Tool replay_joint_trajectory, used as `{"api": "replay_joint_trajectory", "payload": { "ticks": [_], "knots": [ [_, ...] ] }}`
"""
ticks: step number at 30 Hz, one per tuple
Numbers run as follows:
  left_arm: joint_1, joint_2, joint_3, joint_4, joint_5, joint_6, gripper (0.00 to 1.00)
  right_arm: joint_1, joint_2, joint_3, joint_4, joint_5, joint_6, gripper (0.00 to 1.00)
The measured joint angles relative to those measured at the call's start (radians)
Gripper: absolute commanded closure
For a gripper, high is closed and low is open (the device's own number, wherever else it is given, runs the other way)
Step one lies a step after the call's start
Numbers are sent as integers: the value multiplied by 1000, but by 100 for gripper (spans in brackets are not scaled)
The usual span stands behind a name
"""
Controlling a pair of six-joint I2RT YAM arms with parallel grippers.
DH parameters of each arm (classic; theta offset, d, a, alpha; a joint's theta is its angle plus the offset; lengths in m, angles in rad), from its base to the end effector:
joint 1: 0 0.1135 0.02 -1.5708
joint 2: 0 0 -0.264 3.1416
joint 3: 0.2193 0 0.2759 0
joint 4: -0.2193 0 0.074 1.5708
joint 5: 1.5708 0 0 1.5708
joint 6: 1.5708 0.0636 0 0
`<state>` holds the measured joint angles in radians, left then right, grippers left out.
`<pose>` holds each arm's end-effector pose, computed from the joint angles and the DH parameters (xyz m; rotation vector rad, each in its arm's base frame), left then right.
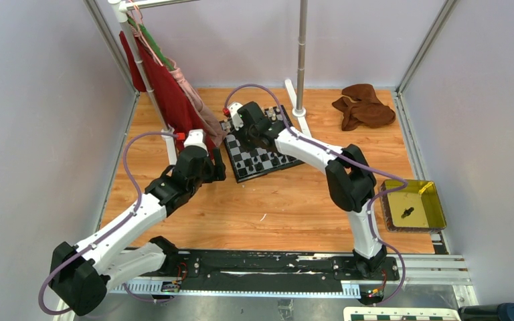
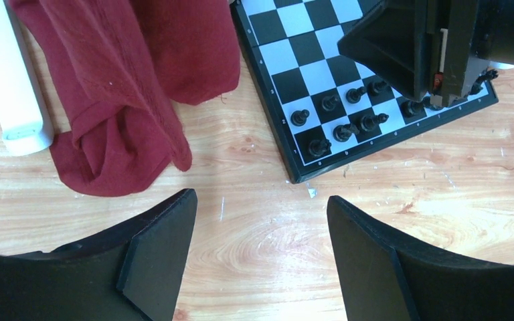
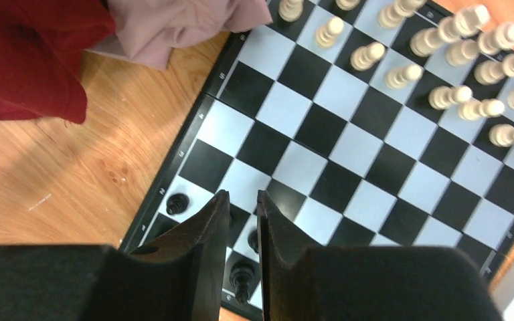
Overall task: Set up the chess pieces on the board
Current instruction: Place the chess piece on the chessboard, then move the storage box to the center of the board.
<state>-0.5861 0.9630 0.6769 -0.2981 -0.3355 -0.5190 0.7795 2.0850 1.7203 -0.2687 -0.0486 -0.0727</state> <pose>0.2251 -0.1243 0.2379 -0.1220 2.1290 -0.2932 0.3774 0.3773 0.2220 -0.9507 2.0278 0.4435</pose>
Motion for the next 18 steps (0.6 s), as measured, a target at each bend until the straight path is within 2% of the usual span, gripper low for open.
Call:
{"api": "replay_joint_trajectory", "payload": {
  "ticks": [4,7,14,18],
  "knots": [
    [0,-3,32,-21,-8,7,22,-1,-42,-9,-35,65,4,73],
    [0,-4,51,-34,-9,11,21,-8,-131,-63,-48,126,21,73],
    [0,14,56,-17,23,4,20,-21,-474,-322,-74,340,127,69],
    [-1,66,56,29,74,-8,19,-33,-666,-485,-117,466,193,62]
  ]
}}
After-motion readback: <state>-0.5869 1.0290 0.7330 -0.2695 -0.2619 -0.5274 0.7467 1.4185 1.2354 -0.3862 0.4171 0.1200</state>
